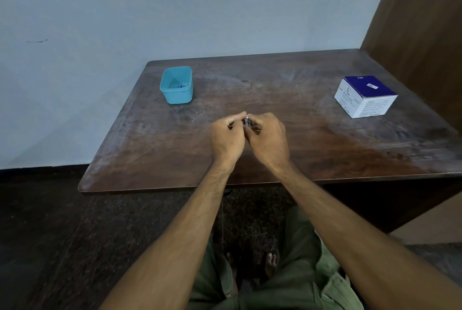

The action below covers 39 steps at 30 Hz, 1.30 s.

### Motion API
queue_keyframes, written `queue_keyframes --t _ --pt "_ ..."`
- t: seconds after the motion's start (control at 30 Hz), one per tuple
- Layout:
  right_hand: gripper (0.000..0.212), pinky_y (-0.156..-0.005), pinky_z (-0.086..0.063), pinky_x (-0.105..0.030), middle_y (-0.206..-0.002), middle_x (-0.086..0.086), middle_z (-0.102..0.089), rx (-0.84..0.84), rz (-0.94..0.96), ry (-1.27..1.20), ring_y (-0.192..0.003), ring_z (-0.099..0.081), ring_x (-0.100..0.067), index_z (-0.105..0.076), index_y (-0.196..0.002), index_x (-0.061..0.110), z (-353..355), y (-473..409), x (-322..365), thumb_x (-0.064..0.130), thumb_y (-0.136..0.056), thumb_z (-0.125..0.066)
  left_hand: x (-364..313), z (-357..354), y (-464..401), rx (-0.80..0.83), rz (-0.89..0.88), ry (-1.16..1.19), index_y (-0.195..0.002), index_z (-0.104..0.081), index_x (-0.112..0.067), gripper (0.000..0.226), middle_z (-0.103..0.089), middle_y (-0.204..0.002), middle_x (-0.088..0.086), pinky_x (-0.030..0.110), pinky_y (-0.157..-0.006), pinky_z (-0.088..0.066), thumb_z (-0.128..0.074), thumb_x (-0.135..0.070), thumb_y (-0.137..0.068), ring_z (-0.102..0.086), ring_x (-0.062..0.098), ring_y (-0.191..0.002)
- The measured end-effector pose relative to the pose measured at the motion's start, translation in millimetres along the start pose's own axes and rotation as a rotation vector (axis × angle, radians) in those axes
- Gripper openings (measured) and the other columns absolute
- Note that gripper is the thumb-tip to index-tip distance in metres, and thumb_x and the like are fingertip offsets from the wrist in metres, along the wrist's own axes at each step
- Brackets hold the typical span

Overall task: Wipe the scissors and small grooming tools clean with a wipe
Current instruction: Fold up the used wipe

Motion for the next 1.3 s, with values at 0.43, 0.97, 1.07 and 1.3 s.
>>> queue_keyframes --t 0.43,0.97,1.07,1.3 --pt "0.016 -0.074 -0.046 -0.005 -0.088 0.015 -0.068 -0.127 -0.172 -0.143 -0.079 -0.061 0.007 -0.073 -0.101 0.016 18.9 -4.9 -30.4 0.009 -0.090 -0.063 2.7 -13.5 -2.0 0.147 -0.020 -0.021 -0.099 -0.069 -0.012 0.037 -0.071 -0.087 -0.002 0.019 -0.077 -0.055 -0.042 0.010 -0.087 -0.068 0.008 -0.080" --pt "0.018 -0.081 -0.052 -0.021 -0.096 0.006 -0.074 -0.401 -0.382 0.056 -0.086 -0.066 -0.003 -0.075 -0.103 0.016 183.5 58.4 -126.1 0.013 -0.088 -0.067 -40.3 -169.3 73.1 0.598 -0.458 -0.367 -0.112 -0.067 -0.018 0.036 -0.071 -0.107 -0.007 0.036 -0.092 -0.053 -0.052 -0.001 -0.084 -0.065 0.007 -0.097" --pt "0.015 -0.077 -0.052 -0.020 -0.092 0.008 -0.074 -0.455 -0.396 0.091 -0.082 -0.065 -0.003 -0.076 -0.098 0.017 215.9 76.8 -144.6 0.013 -0.087 -0.067 -48.4 -202.8 93.8 0.680 -0.520 -0.396 -0.115 -0.066 -0.018 0.034 -0.070 -0.110 -0.006 0.036 -0.092 -0.052 -0.052 -0.004 -0.087 -0.064 0.008 -0.101" --pt "0.014 -0.071 -0.050 -0.017 -0.087 0.012 -0.070 -0.538 -0.464 0.170 -0.080 -0.063 -0.003 -0.074 -0.098 0.021 272.2 126.3 -190.2 0.016 -0.088 -0.067 -54.2 -269.3 148.9 0.851 -0.737 -0.478 -0.118 -0.062 -0.016 0.029 -0.065 -0.117 0.001 0.032 -0.093 -0.048 -0.054 -0.011 -0.090 -0.059 0.016 -0.108"
Point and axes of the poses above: each hand's wrist, its own y-axis away from the middle knuckle, its own z-axis out of the back of the hand, x = y × z, the point moved 2 cm from there along -y, towards the middle knuckle
